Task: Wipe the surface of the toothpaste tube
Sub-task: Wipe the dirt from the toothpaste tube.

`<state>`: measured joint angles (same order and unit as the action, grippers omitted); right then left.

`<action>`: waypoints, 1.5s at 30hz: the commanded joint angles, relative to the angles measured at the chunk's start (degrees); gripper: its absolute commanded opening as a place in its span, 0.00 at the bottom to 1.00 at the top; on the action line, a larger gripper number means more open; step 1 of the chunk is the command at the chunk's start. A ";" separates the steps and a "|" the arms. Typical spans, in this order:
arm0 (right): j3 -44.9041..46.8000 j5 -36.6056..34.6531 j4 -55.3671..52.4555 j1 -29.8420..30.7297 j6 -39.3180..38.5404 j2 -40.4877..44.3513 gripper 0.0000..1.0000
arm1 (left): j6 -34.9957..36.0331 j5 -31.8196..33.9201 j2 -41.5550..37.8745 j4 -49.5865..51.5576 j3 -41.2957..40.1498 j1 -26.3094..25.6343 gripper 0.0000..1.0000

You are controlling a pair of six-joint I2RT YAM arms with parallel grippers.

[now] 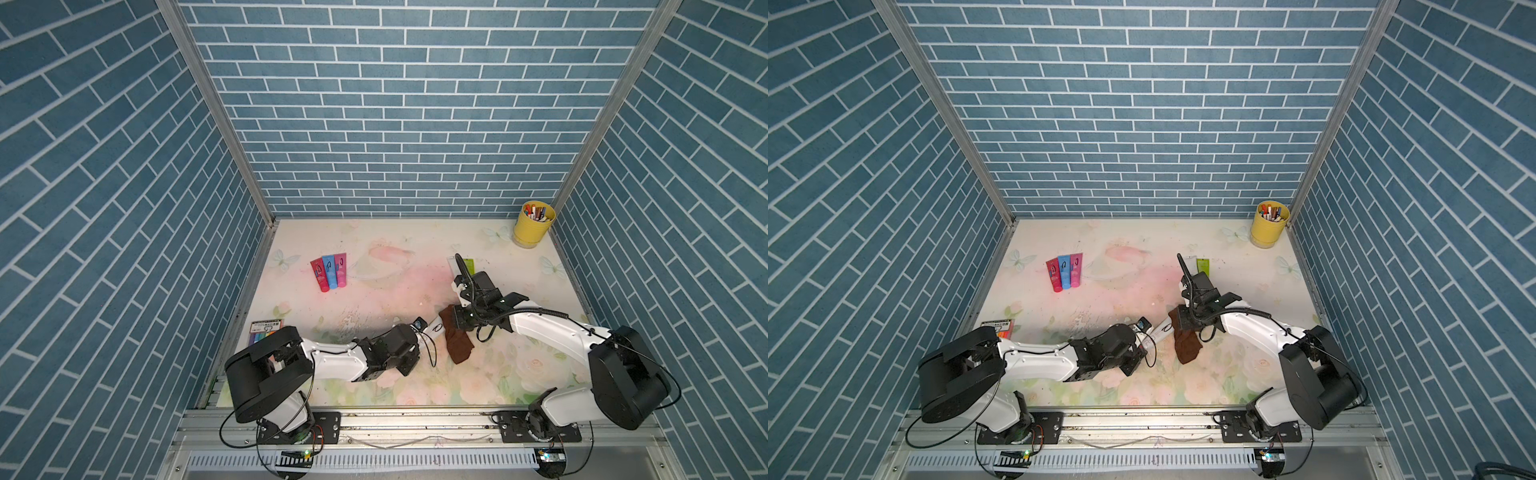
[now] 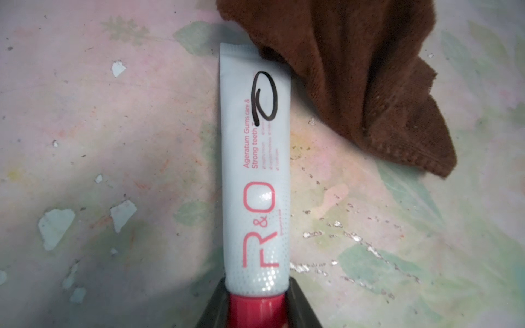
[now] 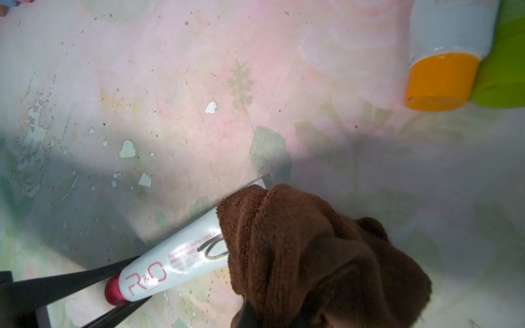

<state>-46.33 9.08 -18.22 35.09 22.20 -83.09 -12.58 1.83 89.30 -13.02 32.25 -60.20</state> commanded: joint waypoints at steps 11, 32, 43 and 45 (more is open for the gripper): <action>4.60 -2.70 6.94 5.84 1.20 -9.33 0.00 | 0.24 -1.03 2.07 0.97 0.11 -0.13 0.20; 11.66 3.86 9.60 8.32 9.22 -6.08 0.00 | 0.36 -1.38 1.40 0.80 -0.14 -0.13 0.13; 9.72 -5.78 4.54 -4.74 7.14 -1.69 0.00 | 0.67 -3.70 0.66 0.01 -1.15 -0.16 0.10; 9.60 -2.44 5.58 -4.68 6.17 -0.58 0.00 | 0.80 -3.98 0.93 0.09 -0.93 -0.12 0.10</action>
<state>-36.82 10.41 -7.35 30.87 29.63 -84.73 -12.32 1.10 89.91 -14.39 32.36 -59.92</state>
